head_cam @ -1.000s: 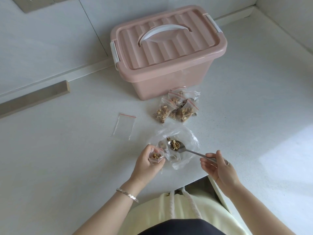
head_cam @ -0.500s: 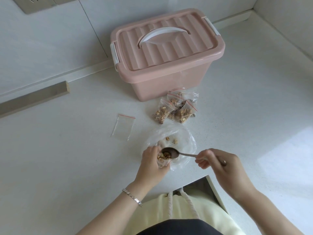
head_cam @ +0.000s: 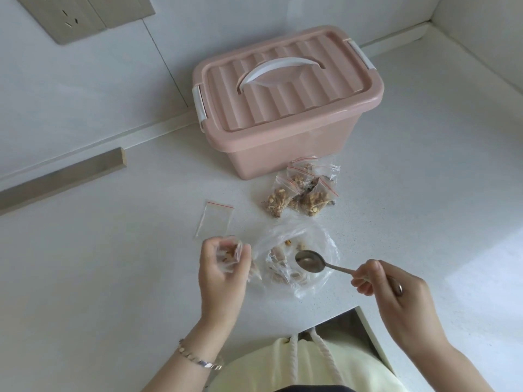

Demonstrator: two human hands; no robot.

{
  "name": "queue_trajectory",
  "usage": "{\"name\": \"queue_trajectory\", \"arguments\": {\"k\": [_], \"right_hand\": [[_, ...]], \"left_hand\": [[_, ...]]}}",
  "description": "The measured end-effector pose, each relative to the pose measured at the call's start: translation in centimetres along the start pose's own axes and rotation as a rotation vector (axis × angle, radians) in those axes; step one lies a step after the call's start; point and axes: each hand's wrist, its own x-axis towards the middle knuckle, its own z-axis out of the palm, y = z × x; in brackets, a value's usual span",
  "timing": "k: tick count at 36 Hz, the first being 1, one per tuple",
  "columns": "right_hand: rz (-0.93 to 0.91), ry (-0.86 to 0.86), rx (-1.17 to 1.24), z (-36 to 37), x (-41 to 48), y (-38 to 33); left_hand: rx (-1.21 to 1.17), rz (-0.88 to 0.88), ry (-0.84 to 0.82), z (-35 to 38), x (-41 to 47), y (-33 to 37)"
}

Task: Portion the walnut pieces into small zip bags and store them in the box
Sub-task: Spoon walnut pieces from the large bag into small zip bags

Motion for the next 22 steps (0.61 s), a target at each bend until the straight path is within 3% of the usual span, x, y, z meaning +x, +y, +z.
{"name": "queue_trajectory", "arguments": {"k": [3, 7, 12, 18, 22], "right_hand": [[0.037, -0.003, -0.036, 0.2, 0.1, 0.3], [0.052, -0.014, -0.081, 0.4, 0.3, 0.2], [-0.002, -0.024, -0.15, 0.6, 0.3, 0.3], [-0.107, -0.035, -0.216, 0.5, 0.2, 0.0], [-0.257, -0.002, -0.248, -0.4, 0.8, -1.1]], "left_hand": [[0.081, -0.026, -0.011, 0.1, 2.9, 1.0], [0.341, -0.104, -0.173, 1.8, 6.8, -0.8], [0.634, 0.021, -0.261, 5.9, 10.2, -2.4], [0.732, 0.032, -0.415, 8.4, 10.8, -3.1], [0.657, 0.168, -0.317, 7.9, 8.6, -1.9]]}}
